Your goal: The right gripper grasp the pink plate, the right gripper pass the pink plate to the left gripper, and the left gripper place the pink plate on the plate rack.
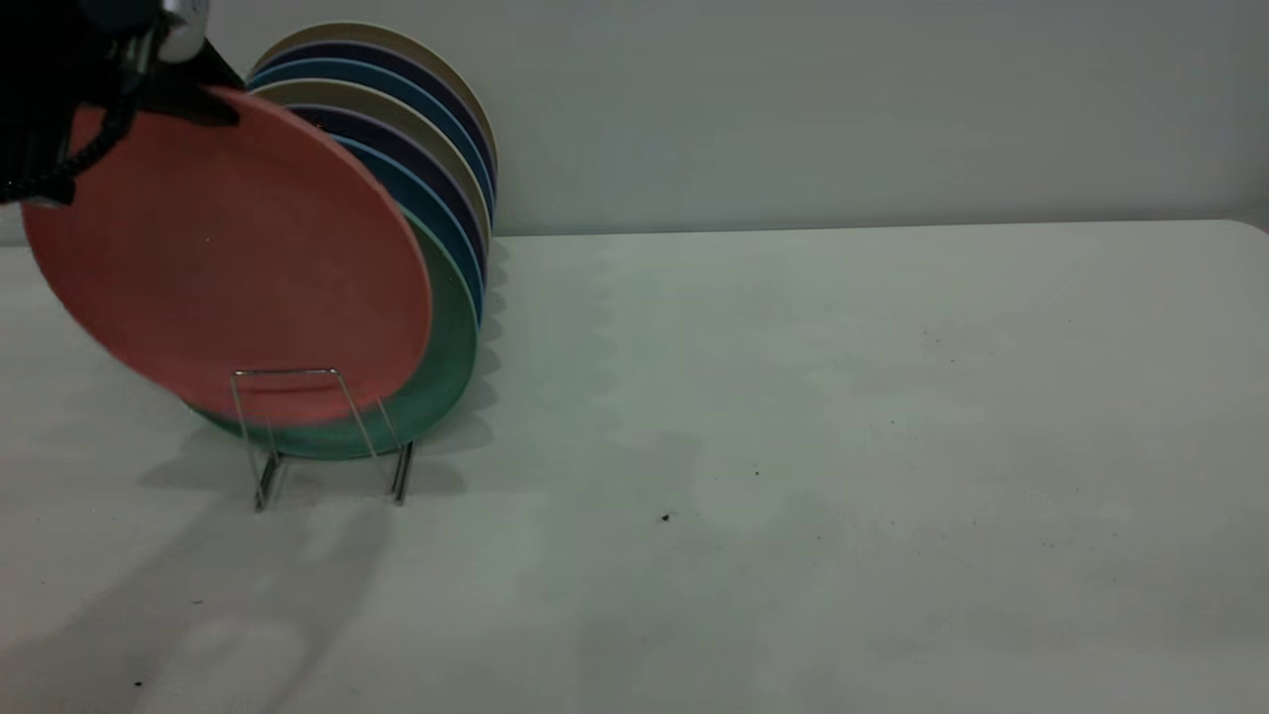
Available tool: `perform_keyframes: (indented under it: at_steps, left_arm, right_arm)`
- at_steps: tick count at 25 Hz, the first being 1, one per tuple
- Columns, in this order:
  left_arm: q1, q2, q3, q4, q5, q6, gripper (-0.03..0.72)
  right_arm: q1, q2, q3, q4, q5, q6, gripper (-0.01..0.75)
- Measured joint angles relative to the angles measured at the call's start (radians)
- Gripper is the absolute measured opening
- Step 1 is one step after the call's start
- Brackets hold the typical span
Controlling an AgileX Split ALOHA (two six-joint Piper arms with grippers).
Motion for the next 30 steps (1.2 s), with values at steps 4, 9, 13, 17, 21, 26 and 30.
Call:
perform_keyframes:
  at_steps: [4,9,13,17,21,26,30]
  left_arm:
    - [0.0,0.023,0.0,-0.02,-0.028,0.0,0.219]
    - [0.0,0.035,0.0,-0.053,-0.1,-0.001,0.3]
    - [0.0,0.031,0.0,-0.055,-0.112,-0.001,0.311]
    - [0.0,-0.034,0.0,-0.093,-0.112,-0.031,0.311]
    - [-0.001,-0.176,0.0,-0.302,-0.112,-0.181,0.311]
    - [-0.001,-0.401,0.026,-0.667,-0.138,-0.323,0.311]
    - [-0.001,-0.593,0.118,-0.881,-0.154,-0.333,0.311]
  right_arm:
    - [0.0,0.0,0.0,0.0,0.0,0.0,0.358]
    - [0.0,0.0,0.0,0.0,0.0,0.0,0.358]
    - [0.0,0.0,0.0,0.0,0.0,0.0,0.358]
    - [0.0,-0.004,-0.002,-0.078,0.025,0.034,0.358]
    - [0.01,-0.055,0.037,-0.245,0.071,0.176,0.358]
    - [0.01,-0.187,0.105,-0.379,0.071,0.286,0.358]
    - [0.01,-0.33,0.107,-0.397,0.071,0.304,0.358]
